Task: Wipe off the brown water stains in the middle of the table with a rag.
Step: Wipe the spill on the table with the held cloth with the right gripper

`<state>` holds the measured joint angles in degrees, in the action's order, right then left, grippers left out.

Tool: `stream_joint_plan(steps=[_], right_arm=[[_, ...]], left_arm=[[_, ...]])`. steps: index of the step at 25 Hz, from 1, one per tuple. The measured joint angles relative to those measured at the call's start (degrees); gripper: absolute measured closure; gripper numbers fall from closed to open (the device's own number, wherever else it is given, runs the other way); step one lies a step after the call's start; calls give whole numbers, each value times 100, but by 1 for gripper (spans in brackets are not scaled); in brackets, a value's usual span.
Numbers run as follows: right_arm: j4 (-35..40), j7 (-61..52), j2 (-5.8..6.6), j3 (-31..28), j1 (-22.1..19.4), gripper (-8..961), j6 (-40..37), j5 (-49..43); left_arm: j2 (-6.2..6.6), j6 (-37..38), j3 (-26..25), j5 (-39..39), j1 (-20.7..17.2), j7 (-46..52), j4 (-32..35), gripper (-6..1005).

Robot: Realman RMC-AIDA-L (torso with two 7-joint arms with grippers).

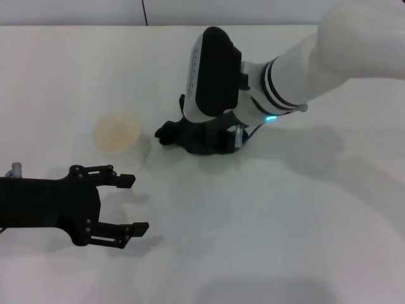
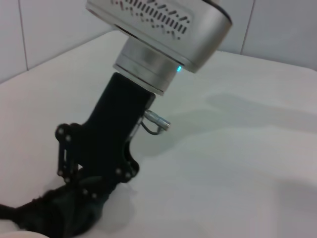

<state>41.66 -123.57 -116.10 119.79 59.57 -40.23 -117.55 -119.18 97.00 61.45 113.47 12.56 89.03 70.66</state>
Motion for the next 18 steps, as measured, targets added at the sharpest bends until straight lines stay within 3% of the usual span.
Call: stream_joint_plan(steps=[9,18], right_arm=[[704,-65,9,-94,-246,844,-1219,53],[1832,96,56,-1333,-1193,817,-2183,-956]], left_arm=[[1,-7,-5,-1,29,0,3,116],[9,-11,-48,-64,-14,-98,-4,115]])
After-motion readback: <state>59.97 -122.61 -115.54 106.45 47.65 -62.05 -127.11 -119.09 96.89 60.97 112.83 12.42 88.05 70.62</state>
